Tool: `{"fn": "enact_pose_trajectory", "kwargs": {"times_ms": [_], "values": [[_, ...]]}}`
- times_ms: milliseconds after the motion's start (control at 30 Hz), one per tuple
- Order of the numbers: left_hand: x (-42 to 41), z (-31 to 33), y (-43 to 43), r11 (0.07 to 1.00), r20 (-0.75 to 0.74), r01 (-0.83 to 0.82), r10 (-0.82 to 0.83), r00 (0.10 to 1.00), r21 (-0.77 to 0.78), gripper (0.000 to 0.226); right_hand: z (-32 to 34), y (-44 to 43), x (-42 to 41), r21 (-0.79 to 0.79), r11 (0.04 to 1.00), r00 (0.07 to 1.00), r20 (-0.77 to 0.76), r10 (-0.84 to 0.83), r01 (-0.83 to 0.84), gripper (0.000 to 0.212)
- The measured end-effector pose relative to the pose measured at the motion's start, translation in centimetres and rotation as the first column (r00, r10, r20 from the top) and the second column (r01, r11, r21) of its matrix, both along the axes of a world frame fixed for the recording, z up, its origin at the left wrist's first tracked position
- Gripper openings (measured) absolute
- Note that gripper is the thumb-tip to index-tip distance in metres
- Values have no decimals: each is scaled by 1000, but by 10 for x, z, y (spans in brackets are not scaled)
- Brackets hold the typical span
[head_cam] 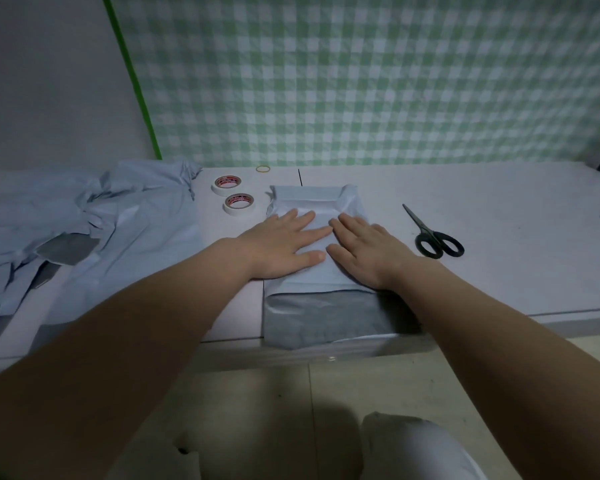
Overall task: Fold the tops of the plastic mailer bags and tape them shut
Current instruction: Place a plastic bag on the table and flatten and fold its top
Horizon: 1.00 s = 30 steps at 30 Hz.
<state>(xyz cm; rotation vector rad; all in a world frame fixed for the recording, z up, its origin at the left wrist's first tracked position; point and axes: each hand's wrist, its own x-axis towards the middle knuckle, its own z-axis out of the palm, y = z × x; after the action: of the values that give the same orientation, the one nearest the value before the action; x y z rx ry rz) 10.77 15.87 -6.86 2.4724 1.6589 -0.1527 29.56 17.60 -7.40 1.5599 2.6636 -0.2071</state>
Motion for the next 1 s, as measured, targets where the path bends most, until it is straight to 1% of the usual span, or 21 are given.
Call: {"fn": "enact_pose_trajectory", "kwargs": {"times_ms": [133, 333, 433, 567, 633, 700, 800, 867, 900, 933, 1000], "values": [[1, 1, -21, 999, -26, 33, -33, 999, 9, 60, 1, -15, 6, 7, 1000, 1000, 8, 16, -16, 59], [8, 2, -57, 991, 44, 133, -133, 990, 6, 51, 3, -43, 10, 26, 997, 997, 5, 72, -73, 57], [7, -1, -76, 984, 61, 175, -176, 983, 18, 50, 4, -62, 16, 23, 992, 991, -32, 127, -126, 55], [1, -6, -101, 971, 67, 233, -236, 969, 48, 51, 1, -87, 29, 90, 973, 969, -116, 220, -210, 51], [-4, -10, -111, 963, 23, 263, -265, 964, 63, 62, -4, -94, 36, 91, 974, 963, -156, 220, -208, 60], [-9, -13, -121, 955, -43, 287, -284, 958, 77, 82, -10, -102, 45, 131, 968, 962, -149, 231, -212, 74], [-17, -18, -129, 940, -157, 326, -308, 938, 101, 111, -17, -111, 57, 240, 936, 955, -80, 285, -259, 89], [-24, -23, -131, 927, -152, 343, -322, 935, 151, 122, -22, -114, 66, 301, 901, 942, -30, 335, -311, 97], [-26, -26, -131, 915, -123, 351, -332, 935, 197, 121, -23, -114, 70, 325, 882, 933, 6, 359, -341, 102], [-27, -28, -132, 900, -74, 354, -346, 935, 255, 114, -23, -114, 73, 337, 866, 925, 50, 376, -371, 108], [-28, -31, -134, 873, 27, 336, -369, 929, 354, 91, -23, -115, 78, 342, 850, 915, 108, 388, -400, 118]]}}
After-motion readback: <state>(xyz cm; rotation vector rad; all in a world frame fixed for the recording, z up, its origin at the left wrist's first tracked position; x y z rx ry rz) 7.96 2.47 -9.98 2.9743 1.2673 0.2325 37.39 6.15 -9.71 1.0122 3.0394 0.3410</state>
